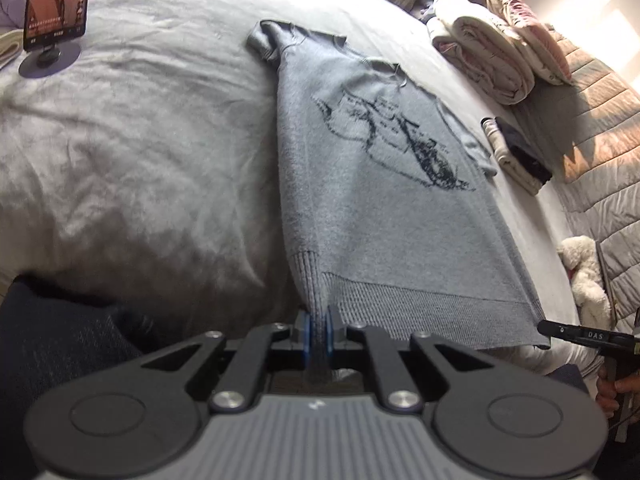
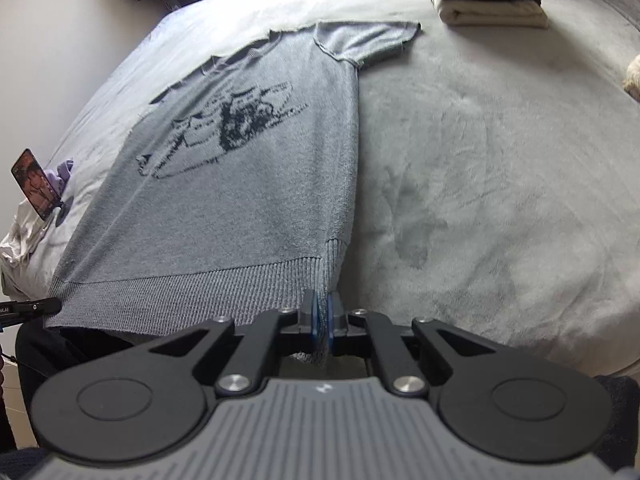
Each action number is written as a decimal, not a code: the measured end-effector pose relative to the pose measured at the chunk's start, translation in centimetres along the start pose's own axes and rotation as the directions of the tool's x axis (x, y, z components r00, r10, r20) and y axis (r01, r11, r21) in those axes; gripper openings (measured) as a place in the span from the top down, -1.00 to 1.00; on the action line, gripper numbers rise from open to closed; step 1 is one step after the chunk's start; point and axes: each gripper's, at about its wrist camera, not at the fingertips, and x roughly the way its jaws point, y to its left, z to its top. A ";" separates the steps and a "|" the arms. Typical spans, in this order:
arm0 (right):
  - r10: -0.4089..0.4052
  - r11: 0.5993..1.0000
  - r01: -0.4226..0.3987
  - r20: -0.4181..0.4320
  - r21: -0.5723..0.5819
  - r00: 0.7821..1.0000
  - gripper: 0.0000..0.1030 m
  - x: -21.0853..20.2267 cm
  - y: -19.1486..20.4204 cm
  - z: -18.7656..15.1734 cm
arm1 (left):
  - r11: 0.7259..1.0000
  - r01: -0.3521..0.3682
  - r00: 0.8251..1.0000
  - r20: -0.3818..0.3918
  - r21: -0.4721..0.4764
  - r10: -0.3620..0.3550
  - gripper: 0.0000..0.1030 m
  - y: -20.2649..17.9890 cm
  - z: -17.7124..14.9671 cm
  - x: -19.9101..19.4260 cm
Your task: Fold clothes
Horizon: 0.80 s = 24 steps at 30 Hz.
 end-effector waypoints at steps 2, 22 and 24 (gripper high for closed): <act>-0.018 1.000 0.018 -0.034 0.016 0.999 0.89 1.4 -0.6 -0.5 | 1.000 -0.022 0.999 -0.029 0.001 0.022 0.86 0.3 -0.4 1.2; -0.003 0.996 0.004 -0.016 0.086 1.000 0.42 1.4 -2.3 3.2 | 1.000 0.008 1.000 0.013 -0.021 -0.008 0.31 2.7 5.6 1.5; -0.001 0.997 0.002 -0.013 0.075 1.000 0.42 1.7 -1.8 4.0 | 0.999 -0.001 0.999 0.034 -0.034 0.002 0.31 2.8 7.3 2.1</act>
